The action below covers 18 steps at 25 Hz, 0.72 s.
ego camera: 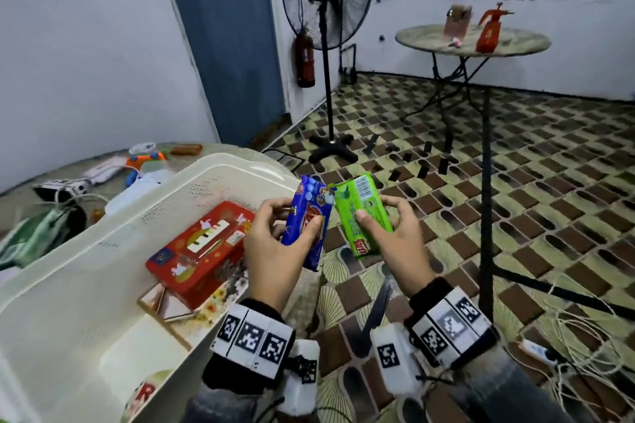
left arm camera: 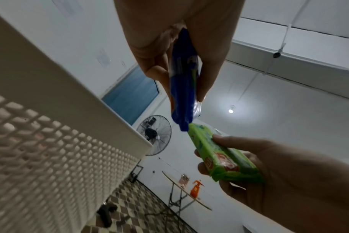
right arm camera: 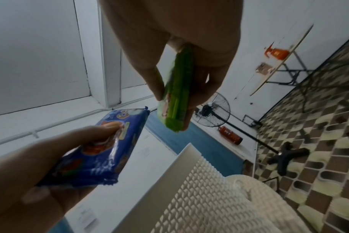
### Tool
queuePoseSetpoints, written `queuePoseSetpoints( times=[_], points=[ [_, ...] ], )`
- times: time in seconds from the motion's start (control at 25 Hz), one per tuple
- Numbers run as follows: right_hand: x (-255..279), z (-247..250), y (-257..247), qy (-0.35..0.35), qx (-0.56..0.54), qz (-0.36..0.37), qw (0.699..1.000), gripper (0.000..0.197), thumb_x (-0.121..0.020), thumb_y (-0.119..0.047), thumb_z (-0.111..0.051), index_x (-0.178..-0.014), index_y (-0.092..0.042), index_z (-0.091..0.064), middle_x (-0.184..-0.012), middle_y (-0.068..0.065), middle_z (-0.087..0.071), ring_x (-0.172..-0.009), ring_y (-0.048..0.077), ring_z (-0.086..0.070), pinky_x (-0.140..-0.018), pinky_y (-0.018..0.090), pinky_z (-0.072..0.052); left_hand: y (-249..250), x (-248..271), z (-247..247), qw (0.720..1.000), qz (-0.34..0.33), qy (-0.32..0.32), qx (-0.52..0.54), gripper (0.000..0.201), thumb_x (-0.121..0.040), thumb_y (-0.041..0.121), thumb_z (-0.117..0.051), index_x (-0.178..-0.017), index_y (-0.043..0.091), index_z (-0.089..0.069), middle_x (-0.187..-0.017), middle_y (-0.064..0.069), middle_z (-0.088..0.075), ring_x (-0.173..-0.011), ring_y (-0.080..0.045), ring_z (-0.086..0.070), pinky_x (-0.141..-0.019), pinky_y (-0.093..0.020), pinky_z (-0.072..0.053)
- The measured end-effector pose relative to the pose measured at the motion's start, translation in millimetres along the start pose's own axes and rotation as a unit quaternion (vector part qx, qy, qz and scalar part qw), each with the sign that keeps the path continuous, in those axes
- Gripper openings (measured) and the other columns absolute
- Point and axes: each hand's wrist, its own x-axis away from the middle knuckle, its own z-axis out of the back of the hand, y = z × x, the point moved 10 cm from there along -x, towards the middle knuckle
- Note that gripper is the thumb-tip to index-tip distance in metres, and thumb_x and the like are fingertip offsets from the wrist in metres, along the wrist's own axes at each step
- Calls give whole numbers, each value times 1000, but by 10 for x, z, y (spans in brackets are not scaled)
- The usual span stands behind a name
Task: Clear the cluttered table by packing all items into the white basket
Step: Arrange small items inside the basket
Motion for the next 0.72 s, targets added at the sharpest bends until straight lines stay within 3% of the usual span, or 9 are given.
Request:
queuePoseSetpoints(
  times=[0.2, 0.36, 0.48, 0.64, 0.72],
  points=[
    [-649, -441, -169, -100, -8, 15, 995, 34, -85, -8, -67, -112, -12, -46, -89, -5, -64, -65, -6, -66, -52, 14, -51, 2, -404, 194, 993, 2, 108, -45, 33, -76, 13, -78, -92, 31, -56, -95, 15, -61, -80, 11, -59, -66, -4, -45],
    [-1047, -839, -274, -190, -6, 12, 982, 37, -84, -7, -69, -112, -10, -45, -92, 2, -67, -69, 4, -69, -54, 20, -54, 46, -562, 433, 976, 12, 205, -77, 34, -75, 14, -79, -96, 27, -56, -97, 13, -61, -82, 2, -63, -68, -11, -51],
    [-1201, -1181, -396, -249, 1, 30, 968, 35, -83, -4, -69, -108, -9, -44, -88, 1, -67, -64, 1, -68, -52, 19, -54, 121, -561, 723, 960, 19, 261, -99, 34, -75, 14, -79, -96, 26, -55, -96, 11, -62, -82, -5, -66, -69, -21, -55],
    [-1277, -1791, -529, -336, 14, 57, 940, 34, -80, -3, -72, -95, -17, -45, -91, 9, -70, -69, 9, -70, -57, 26, -57, 241, -530, 1115, 938, 24, 314, -146, 34, -75, 11, -79, -100, 16, -56, -95, 10, -62, -73, 8, -62, -64, -18, -54],
    [-1221, -2152, -562, -393, 8, 46, 918, 35, -81, -2, -71, -93, -17, -42, -85, 7, -71, -64, 9, -70, -50, 25, -54, 276, -533, 1303, 929, 26, 330, -166, 33, -74, 10, -79, -97, 18, -56, -94, 9, -63, -77, 6, -60, -66, -21, -54]
  ],
)
